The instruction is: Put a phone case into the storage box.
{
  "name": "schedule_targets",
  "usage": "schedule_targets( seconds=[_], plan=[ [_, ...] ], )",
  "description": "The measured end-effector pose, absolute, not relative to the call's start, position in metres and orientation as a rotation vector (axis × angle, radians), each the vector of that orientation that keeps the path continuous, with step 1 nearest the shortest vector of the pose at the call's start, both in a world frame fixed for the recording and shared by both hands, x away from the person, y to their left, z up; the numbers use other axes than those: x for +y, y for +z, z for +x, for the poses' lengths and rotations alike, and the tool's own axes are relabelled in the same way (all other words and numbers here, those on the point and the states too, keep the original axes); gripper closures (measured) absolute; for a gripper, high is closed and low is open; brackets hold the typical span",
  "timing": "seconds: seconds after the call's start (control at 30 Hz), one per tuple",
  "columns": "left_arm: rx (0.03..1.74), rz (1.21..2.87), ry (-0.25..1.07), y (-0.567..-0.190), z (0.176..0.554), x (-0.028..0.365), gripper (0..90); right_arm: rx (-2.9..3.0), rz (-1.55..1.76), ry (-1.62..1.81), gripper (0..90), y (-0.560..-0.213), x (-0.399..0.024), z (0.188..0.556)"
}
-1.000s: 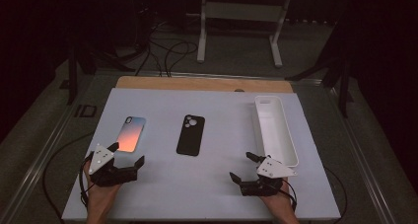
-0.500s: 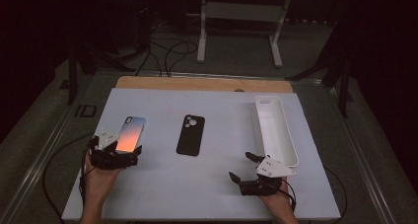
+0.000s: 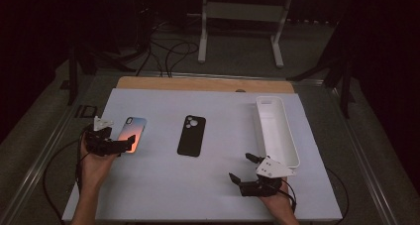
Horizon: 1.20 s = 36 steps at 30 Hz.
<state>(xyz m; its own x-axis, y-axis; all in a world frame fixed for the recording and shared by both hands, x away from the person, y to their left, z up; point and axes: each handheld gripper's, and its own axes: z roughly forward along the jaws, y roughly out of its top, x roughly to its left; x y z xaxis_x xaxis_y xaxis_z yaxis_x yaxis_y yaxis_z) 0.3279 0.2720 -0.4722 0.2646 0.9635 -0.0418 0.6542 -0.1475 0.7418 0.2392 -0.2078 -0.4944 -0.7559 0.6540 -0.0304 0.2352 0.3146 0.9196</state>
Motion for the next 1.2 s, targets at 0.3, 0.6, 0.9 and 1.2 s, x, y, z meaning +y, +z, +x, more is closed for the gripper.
schedule_targets(
  seconds=[0.3,0.6,0.9,1.2],
  plan=[
    [1.551,1.916,0.569,-0.486,0.346,0.275,0.0,2.193,0.787,1.429,13.9,-0.495,-0.207,0.24],
    [1.593,1.945,0.541,-0.496,0.359,0.276,0.0,2.185,0.792,1.433,14.0,-0.495,-0.207,0.24],
    [1.629,1.977,0.509,-0.507,0.369,0.271,0.0,2.192,0.786,1.428,14.0,-0.495,-0.207,0.239],
    [1.658,1.996,0.485,-0.515,0.375,0.267,0.1,2.193,0.78,1.427,14.0,-0.496,-0.206,0.239]
  ],
)
